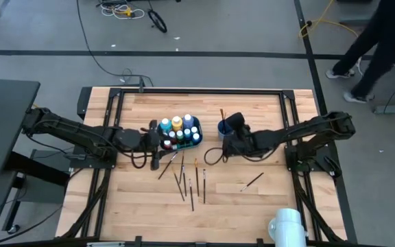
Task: Pick & Place Paint Supplies
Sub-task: Put the silver paint brush into the blue cup
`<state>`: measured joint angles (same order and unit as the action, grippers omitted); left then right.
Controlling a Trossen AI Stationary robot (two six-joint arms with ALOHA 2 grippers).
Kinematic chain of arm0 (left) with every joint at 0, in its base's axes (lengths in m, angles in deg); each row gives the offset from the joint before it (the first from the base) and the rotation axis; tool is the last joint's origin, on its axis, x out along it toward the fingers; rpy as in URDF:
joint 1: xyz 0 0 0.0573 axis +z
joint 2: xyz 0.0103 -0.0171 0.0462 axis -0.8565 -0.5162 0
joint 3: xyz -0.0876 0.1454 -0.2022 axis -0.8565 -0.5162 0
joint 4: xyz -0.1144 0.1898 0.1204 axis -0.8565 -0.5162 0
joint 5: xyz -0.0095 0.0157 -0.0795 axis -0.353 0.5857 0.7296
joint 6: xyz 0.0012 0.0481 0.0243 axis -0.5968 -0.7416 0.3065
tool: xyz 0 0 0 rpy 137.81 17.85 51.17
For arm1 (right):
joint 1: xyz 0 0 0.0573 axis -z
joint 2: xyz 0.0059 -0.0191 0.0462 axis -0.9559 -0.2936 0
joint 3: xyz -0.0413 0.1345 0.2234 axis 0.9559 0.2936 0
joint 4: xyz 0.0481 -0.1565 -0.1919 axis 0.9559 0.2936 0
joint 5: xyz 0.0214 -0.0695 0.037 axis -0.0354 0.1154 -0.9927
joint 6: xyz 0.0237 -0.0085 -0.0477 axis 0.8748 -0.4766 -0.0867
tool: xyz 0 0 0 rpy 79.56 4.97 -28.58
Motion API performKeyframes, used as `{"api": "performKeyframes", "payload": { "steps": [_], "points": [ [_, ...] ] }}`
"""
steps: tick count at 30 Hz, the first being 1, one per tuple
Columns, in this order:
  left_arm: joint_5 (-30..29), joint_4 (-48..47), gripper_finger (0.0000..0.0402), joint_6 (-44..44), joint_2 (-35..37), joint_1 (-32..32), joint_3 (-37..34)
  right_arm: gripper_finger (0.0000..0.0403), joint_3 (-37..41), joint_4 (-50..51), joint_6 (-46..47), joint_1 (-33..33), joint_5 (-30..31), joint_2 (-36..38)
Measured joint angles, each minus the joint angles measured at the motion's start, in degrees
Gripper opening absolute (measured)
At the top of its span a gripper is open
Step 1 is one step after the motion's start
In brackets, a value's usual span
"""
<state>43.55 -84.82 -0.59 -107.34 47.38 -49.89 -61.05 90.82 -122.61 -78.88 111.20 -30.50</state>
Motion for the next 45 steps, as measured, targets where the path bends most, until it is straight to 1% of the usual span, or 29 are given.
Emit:
{"api": "performKeyframes", "payload": {
  "steps": [5,7,9,12,15,18,21,22,26,28,32,34,36,40,43,45],
  "points": [
    [0.02,-5.02,0.0210,6.40,0.01,-0.01,-0.01,0.0082,-0.02,0.40,12.30,-5.46,2.32,0.81],
    [-0.02,-7.72,0.0210,10.18,0.01,-0.14,-0.01,0.0082,-0.04,0.46,18.65,-7.51,1.89,1.15],
    [-0.99,-10.01,0.0210,14.67,-0.01,-0.64,-0.06,0.0082,-0.04,0.21,25.20,-9.57,-0.57,1.39],
    [-4.54,-9.01,0.0210,20.67,0.01,-2.92,-1.91,0.0082,-0.04,-1.40,34.04,-11.96,-6.64,1.40],
    [-8.54,-4.54,0.0210,25.29,-0.01,-6.09,-5.69,0.0082,-0.04,-6.54,40.34,-13.21,-13.06,1.40],
    [-12.45,1.03,0.0210,28.46,-0.01,-8.79,-10.29,0.0082,-0.04,-15.28,43.91,-13.39,-19.02,1.38],
    [-16.02,5.62,0.0210,30.58,-0.01,-9.46,-14.51,0.0082,-0.04,-25.79,44.36,-12.50,-25.01,1.38],
    [-16.42,6.88,0.0210,31.56,-0.01,-9.62,-15.96,0.0082,-0.04,-29.08,44.00,-12.08,-27.04,1.38],
    [-13.76,9.34,0.0210,38.22,-1.01,-10.80,-21.08,0.0082,-0.04,-40.65,42.84,-10.45,-34.09,1.38],
    [-13.98,10.80,0.0210,41.80,-2.32,-12.24,-23.66,0.0082,-0.04,-46.21,42.94,-9.59,-35.79,0.93],
    [-20.16,16.64,0.0210,46.97,-7.48,-15.49,-26.79,0.0082,-0.07,-56.06,41.60,-7.76,-36.50,-1.04],
    [-22.14,18.82,0.0210,47.97,-10.68,-16.53,-27.18,0.0082,-0.07,-58.17,40.77,-6.60,-36.50,-1.72],
    [-22.35,23.31,0.0210,47.45,-14.41,-17.44,-26.98,0.0082,-0.07,-59.81,39.87,-5.27,-36.53,-2.54],
    [-21.36,34.01,0.0210,42.68,-22.96,-18.39,-26.98,0.0082,-0.04,-59.48,40.37,-2.38,-36.62,-4.10],
    [-21.59,39.71,0.0210,42.96,-28.24,-18.33,-26.98,0.0082,-0.02,-59.16,40.21,-0.20,-36.78,-5.36],
    [-21.61,41.51,0.0210,44.12,-30.97,-18.14,-26.72,0.0082,0.00,-57.83,39.17,1.22,-37.07,-5.40]
  ]
}}
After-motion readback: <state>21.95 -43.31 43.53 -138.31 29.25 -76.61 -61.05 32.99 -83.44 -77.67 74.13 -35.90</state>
